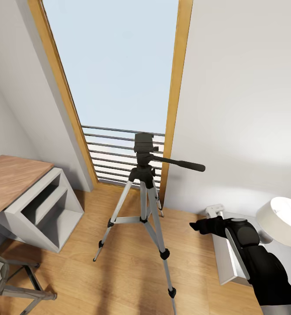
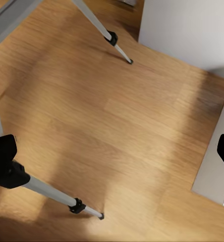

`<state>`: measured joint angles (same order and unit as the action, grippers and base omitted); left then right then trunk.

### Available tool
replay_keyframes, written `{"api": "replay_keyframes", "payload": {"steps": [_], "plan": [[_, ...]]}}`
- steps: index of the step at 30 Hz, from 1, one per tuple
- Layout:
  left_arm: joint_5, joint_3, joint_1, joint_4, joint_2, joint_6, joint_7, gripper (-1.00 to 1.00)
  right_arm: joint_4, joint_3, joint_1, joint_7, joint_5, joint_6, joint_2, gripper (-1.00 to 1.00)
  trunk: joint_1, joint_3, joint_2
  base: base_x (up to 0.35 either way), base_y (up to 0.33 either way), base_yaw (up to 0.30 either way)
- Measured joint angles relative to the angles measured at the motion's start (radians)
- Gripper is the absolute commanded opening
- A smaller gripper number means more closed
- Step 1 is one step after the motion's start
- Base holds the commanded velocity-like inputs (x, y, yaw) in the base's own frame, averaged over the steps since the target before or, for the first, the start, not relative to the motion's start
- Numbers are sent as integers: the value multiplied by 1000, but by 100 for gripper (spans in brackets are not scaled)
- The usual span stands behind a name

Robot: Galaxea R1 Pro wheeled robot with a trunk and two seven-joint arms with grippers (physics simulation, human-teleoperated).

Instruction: Attach the digital camera to the camera tripod in the bedroom.

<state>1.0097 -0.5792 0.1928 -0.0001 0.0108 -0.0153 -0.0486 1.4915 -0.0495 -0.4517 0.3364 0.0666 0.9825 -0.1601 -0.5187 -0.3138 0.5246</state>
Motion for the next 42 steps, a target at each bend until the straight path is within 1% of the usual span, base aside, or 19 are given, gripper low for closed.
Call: {"api": "replay_keyframes", "payload": {"steps": [12,18,23,33,42], "plan": [[0,0,0,0,-1,0,0,-100,0,0,0,12,3,0,4,100,0,0,0,-7,8,0],[-1,0,0,0,-5,0,-1,-100,0,2,0,8,3,-2,3,100,0,0,0,-150,156,0],[0,0,0,0,-5,0,-1,-100,0,3,0,5,4,-11,8,100,0,0,0,-141,141,0],[1,0,0,0,-3,0,0,-100,0,2,0,6,4,-41,9,100,0,0,0,-27,36,0],[1,0,0,0,-4,0,-1,-100,0,-3,0,8,4,-42,13,100,0,0,0,-60,193,0]]}}
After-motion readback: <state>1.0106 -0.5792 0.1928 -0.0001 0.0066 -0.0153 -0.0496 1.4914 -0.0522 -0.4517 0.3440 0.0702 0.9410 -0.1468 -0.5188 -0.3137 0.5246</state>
